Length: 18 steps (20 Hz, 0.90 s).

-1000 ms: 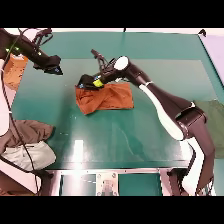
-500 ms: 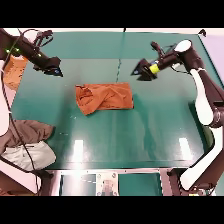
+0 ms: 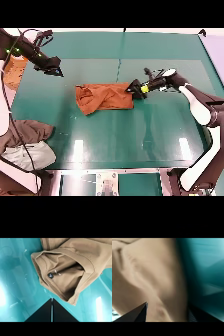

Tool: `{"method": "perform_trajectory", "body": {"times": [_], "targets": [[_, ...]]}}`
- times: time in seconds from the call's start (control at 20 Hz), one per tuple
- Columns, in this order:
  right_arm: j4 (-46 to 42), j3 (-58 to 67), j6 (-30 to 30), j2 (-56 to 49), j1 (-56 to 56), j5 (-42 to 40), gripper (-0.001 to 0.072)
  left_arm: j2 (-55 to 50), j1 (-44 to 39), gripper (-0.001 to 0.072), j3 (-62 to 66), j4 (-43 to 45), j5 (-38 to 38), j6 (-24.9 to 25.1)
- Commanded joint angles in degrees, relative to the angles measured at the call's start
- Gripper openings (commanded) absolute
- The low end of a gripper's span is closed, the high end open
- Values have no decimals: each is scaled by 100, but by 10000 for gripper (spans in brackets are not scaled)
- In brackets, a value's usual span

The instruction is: Fold the shirts.

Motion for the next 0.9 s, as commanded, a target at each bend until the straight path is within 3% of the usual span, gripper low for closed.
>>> {"method": "perform_trajectory", "body": {"times": [0.0, 0.1, 0.4, 0.6, 0.85], "targets": [[658, -144, -319, -109, 476, -433, 501, 4, 4, 22, -2, -2, -4, 2], [850, 42, -391, -85, 553, -297, 22, 4, 4, 22, -2, -2, -4, 4], [785, 1563, 170, 894, -216, 321, 18, 4, 4, 22, -2, -4, -28, 4], [212, 2393, 1062, 1639, -1567, 824, 18, 4, 4, 22, -2, -48, -116, 4], [-225, 2465, 1377, 2162, -3598, 1032, 18, 4, 4, 22, -2, -68, -170, 2]]}}
